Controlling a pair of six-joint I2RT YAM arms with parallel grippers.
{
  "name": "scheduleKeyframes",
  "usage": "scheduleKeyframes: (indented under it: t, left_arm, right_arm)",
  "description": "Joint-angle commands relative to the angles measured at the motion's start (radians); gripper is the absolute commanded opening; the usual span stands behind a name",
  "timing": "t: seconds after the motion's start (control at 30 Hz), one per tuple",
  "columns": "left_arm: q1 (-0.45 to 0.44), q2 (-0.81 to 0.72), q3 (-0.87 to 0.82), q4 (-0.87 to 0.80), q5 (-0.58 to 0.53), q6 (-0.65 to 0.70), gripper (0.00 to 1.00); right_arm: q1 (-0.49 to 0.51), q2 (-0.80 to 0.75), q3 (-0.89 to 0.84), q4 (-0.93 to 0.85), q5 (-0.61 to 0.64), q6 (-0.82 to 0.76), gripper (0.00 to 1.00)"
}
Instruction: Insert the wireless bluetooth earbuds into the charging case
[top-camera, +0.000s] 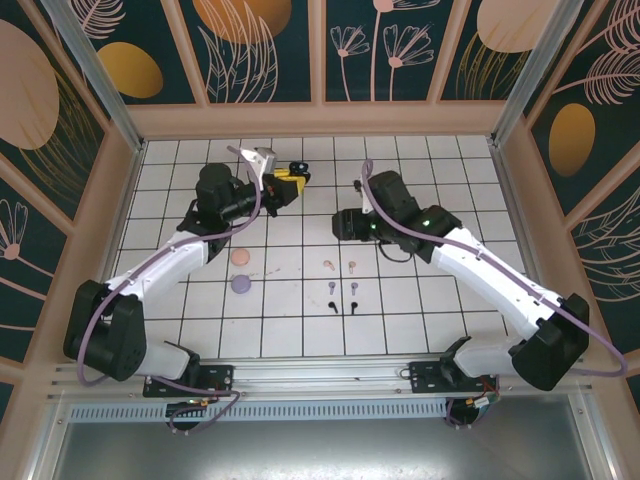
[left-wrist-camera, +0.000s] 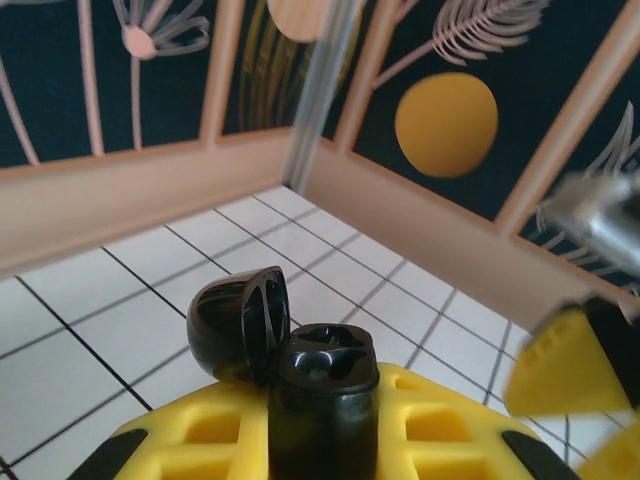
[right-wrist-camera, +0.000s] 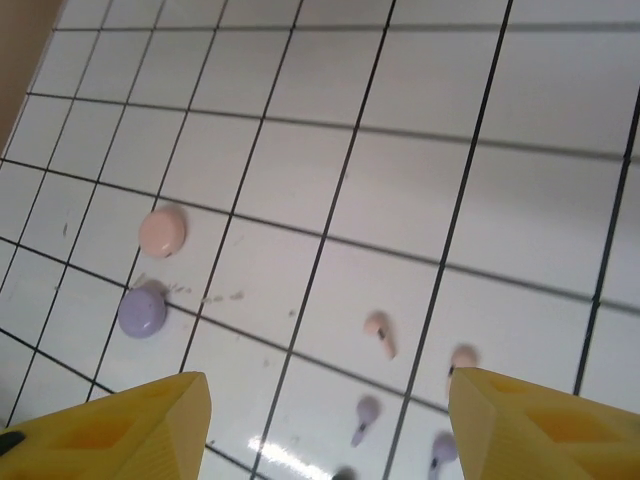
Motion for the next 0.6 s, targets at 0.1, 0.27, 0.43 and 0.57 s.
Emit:
scheduleKeyframes:
  t: [0.1,0.27,0.43,0.57]
  left_arm:
    - [-0.002,-0.077,-0.115,0.267,-0.157,-0.043,0.0]
    - [-0.002,-0.12,-0.213,0.429,-0.222,-0.05,0.0]
    - [-0.003,-0.169,-0.277,0.493,-0.266,-0.029,0.0]
    - [-0.003,-0.206,-0.325,0.535,-0.264,-0.008,0.0]
  right_arm:
    - [0.136,0.007,-0.073,-0.069,0.109,0.192,0.64]
    - [0.231,0.033,-0.126,-0.07,0.143,0.279,0.64]
    - [0.312,0.082,-0.139,-0.098,0.184,0.349,0.63]
    - [0.356,0.121,-0.142,-0.107,0.205,0.4,0.63]
